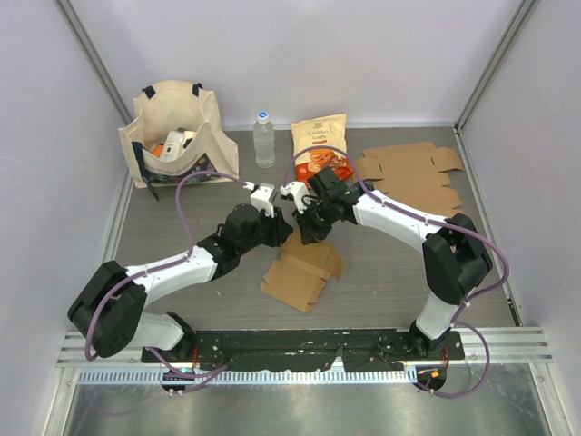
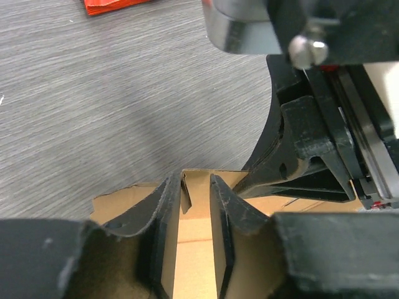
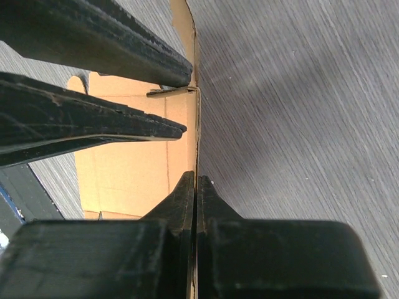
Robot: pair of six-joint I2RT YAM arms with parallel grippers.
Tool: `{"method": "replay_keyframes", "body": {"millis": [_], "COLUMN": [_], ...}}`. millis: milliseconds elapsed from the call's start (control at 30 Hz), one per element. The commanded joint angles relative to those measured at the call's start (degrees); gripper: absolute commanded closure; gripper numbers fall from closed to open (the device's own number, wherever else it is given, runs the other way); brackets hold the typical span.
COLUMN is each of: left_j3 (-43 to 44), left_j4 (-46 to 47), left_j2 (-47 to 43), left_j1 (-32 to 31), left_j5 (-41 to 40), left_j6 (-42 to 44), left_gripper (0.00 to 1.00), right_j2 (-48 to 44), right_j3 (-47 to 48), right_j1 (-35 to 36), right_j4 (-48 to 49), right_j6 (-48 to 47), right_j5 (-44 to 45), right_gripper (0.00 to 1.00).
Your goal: Fold the paper box
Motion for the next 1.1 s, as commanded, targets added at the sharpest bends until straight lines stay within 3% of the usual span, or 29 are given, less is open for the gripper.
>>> {"method": "replay_keyframes", "body": {"millis": [0, 233, 333, 433, 567, 600, 633, 667, 733, 767, 833, 900, 1000, 1067], "left_j3": [2.9, 3.2, 2.4, 2.4, 2.3, 2.1, 1.3, 0.8, -0.1, -0.4, -1.9, -2.7, -3.8, -4.7], "left_j4": [0.4, -2.0, -2.0, -1.8, -0.5, -0.1, 1.3, 2.2, 3.8, 4.2, 6.9, 8.5, 10.4, 12.5], "left_j2": [0.5, 0.8, 0.4, 0.5, 0.8, 0.6, 0.6, 0.2, 0.1, -0.1, -0.2, -0.4, -0.3, -0.2], "left_j1": [-1.7, -4.3, -4.7, -4.7, -4.8, -5.0, -5.1, -5.2, -5.3, -5.4, -5.5, -5.6, -6.2, -6.8], "left_j5": [-4.6, -10.2, -13.4, -13.5, -13.1, -13.5, -13.9, -14.4, -16.2, -16.9, -19.5, -21.2, -25.4, -28.9], "left_j6": [3.7, 6.3, 6.8, 7.5, 7.9, 8.1, 8.2, 8.3, 8.4, 8.2, 7.6, 6.5, 4.2, 2.8], "left_gripper": [0.75, 0.87, 0.78, 0.77, 0.87, 0.92, 0.94, 0.95, 0.99, 1.00, 1.00, 1.00, 1.00, 1.00], "right_j2": [0.2, 0.0, 0.0, 0.2, 0.5, 0.6, 0.3, -0.1, -1.5, -3.7, -5.9, -8.1, -12.9, -18.3], "right_j3": [2.4, 2.3, 2.3, 2.6, 2.7, 2.6, 2.7, 2.7, 1.7, 1.5, 1.0, 2.2, 3.3, -0.7], "right_j1": [-0.2, -0.2, -0.2, -0.2, -0.2, -0.2, -0.2, -0.2, -0.3, -0.5, -3.5, -6.4, -10.0, -7.7], "right_j4": [0.3, 1.1, 1.0, 1.1, 1.7, 2.0, 3.1, 3.4, 4.9, 4.7, 1.7, -1.8, -8.6, -4.1], "right_j6": [-0.6, -0.3, -0.5, -0.5, 0.1, 1.8, 3.5, 5.3, 12.7, 16.7, 27.1, 32.1, 47.4, 61.3], "right_j5": [-1.5, 0.0, -0.4, -1.0, -1.6, -1.2, 0.0, 2.3, 7.3, 15.3, 19.7, 19.7, 24.6, 25.2], "right_gripper": [0.99, 0.99, 0.99, 0.99, 0.99, 0.96, 0.81, 0.73, 0.52, 0.47, 0.35, 0.35, 0.35, 0.36]}}
